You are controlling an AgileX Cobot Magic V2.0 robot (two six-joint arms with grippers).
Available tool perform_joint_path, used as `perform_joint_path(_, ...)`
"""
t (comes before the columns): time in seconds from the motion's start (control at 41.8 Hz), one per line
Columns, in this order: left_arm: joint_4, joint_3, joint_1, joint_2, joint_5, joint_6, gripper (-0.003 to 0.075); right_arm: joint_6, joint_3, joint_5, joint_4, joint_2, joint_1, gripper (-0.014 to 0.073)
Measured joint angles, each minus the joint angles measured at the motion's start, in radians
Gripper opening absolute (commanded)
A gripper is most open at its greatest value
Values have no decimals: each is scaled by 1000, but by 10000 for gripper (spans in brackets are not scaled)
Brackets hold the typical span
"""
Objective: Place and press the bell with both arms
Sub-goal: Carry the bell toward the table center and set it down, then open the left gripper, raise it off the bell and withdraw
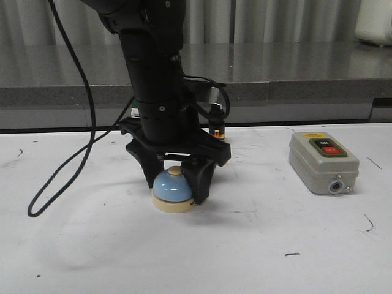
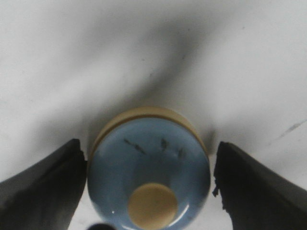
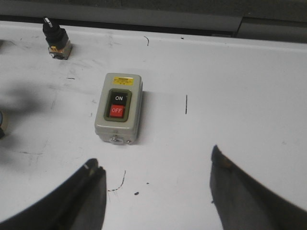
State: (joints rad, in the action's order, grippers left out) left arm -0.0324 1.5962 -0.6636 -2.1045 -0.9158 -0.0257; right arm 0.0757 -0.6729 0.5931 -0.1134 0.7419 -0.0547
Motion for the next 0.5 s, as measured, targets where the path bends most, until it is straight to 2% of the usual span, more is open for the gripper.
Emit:
perform_joint_path(0.216,0,-33,0,135,-17,0,535,0,0,0,0,0,0,489)
perform_joint_path(0.503,-4,-263,12,442,42,-3,535,0,0,0,0,0,0,489)
